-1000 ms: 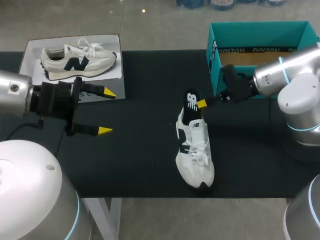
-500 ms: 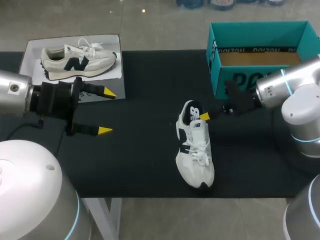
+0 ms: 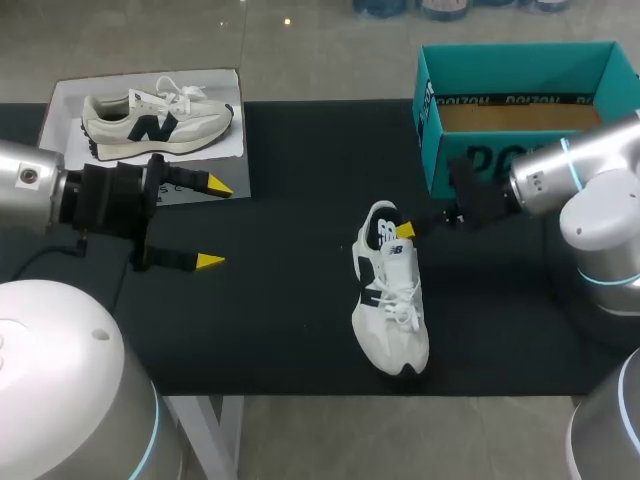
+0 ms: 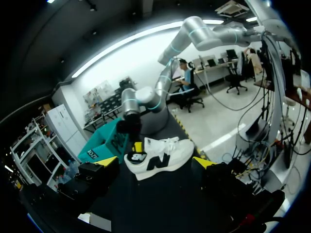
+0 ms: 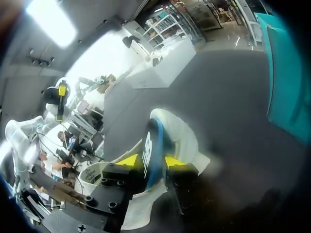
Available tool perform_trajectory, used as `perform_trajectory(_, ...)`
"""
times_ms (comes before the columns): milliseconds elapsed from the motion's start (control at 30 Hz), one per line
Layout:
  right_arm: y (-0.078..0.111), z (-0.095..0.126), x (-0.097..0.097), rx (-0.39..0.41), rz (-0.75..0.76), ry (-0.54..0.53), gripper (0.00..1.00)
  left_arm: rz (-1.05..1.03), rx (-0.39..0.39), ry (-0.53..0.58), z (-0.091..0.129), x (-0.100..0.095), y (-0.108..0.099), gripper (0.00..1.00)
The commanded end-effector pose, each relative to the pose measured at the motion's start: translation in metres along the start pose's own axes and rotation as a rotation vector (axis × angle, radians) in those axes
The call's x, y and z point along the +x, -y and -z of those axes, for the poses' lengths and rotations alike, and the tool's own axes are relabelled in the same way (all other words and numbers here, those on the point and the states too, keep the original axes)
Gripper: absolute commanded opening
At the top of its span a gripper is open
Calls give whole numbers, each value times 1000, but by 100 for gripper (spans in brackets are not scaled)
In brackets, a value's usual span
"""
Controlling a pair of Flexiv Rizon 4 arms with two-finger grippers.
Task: Take the shoe out of the shoebox, open the shoe tongue, remove and reinsert the insole, then place the shoe into the shoebox
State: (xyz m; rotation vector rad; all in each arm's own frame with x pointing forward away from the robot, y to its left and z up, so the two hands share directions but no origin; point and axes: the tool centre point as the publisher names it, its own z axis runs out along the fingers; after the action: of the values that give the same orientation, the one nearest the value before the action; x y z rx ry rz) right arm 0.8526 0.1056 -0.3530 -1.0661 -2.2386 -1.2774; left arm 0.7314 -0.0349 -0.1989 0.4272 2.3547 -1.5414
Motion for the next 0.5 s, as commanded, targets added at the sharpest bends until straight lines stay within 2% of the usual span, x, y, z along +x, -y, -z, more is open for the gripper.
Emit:
perform_trajectory(33, -11, -3, -4, 10, 6, 6, 40, 0, -1, -2, 0, 0, 0, 100)
perform_trajectory(133, -16, -5, -7, 15, 13, 10, 38, 0, -1, -2, 0, 0, 0, 100)
perform_trajectory(167, -17, -5, -8, 17, 14, 11, 34, 0, -1, -2, 0, 0, 0, 100)
perform_trajectory(267, -18, -5, -8, 17, 23, 19, 0, 0, -1, -2, 0, 0, 0, 100)
perform_trajectory(500, -11, -5, -3, 20, 31, 19, 0, 0, -1, -2, 0, 0, 0, 100)
